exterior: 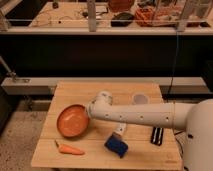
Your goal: Drag the ceramic bowl in a circle
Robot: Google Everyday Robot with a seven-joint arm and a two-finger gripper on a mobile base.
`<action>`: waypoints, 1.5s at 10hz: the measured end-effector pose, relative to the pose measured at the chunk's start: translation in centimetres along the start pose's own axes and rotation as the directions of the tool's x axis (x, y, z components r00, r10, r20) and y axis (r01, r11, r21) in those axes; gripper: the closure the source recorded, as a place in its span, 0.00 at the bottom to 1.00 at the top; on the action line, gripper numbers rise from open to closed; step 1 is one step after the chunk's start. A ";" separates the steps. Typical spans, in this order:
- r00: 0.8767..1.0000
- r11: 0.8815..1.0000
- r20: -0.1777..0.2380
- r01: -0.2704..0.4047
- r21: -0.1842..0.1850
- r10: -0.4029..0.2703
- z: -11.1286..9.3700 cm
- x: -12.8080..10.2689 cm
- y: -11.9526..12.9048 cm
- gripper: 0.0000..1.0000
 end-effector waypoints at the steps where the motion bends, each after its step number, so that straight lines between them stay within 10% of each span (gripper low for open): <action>1: 1.000 1.000 -0.007 -0.016 0.003 0.016 0.4 1.1 1.4 1.00; 4: 0.996 0.996 -0.022 -0.086 -0.011 0.086 0.2 2.5 6.1 1.00; 8: 0.984 0.982 -0.030 -0.175 -0.070 0.173 -2.4 -1.0 8.5 1.00; 12: 0.984 0.978 -0.003 -0.176 -0.108 0.177 -5.8 -8.6 5.8 1.00; 15: 0.994 0.991 0.021 -0.100 -0.088 0.103 -5.3 -10.1 0.9 1.00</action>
